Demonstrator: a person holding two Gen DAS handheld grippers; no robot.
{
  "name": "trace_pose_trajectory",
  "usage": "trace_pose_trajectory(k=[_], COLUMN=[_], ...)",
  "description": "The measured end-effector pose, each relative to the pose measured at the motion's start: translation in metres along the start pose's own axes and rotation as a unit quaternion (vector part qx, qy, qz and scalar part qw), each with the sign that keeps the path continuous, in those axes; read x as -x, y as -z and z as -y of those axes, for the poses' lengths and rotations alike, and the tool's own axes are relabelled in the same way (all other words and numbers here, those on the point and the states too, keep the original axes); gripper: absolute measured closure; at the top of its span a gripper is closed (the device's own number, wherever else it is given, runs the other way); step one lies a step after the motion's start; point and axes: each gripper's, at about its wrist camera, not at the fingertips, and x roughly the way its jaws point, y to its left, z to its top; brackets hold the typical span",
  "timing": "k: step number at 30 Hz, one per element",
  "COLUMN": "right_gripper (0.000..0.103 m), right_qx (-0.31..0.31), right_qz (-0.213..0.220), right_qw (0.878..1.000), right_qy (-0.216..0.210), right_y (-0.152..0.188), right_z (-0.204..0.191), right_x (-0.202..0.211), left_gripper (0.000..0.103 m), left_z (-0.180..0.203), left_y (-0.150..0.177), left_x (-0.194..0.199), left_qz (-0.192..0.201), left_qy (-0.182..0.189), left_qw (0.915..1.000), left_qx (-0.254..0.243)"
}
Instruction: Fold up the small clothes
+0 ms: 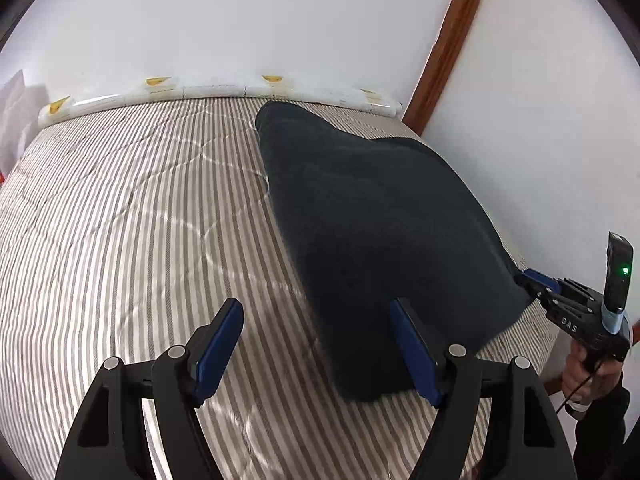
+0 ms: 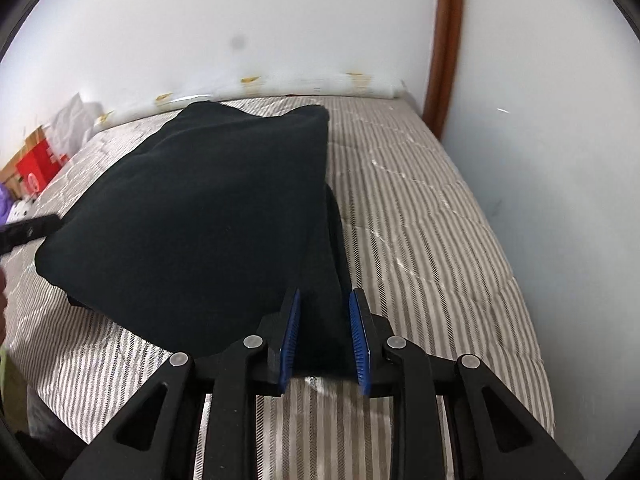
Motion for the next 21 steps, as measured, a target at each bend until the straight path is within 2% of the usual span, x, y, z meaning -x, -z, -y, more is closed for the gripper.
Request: trace_pose_trajectory(k=[4,12,21], right_gripper=[0.079,0.079,0.077], right_qx=[0.000,-0.029,-0.085], right_qz=[0.001,0.001,-0.012], right_qw=[1.000,0.999,0.996], right_qy=[0.018,0.017,-0.011], right_y=[0.007,0.016,0.015], right_z=[-0.005,0.001,0.017], right_x=[0.002,0.009,0.009], left_gripper=[0.029,0.029,0.029], left_z=[-0.001,0.005,0.006], left_y=[0.007,0.015,0.019], left_x=[0.004,0.008,0.012], left_qz=[0.000,0.011,0.009], left_qy=[0.001,-0.013,-0.018], left_qw=[1.0000,0.9998,0.9998], left_qx=[0.005,-0.001,-0.003])
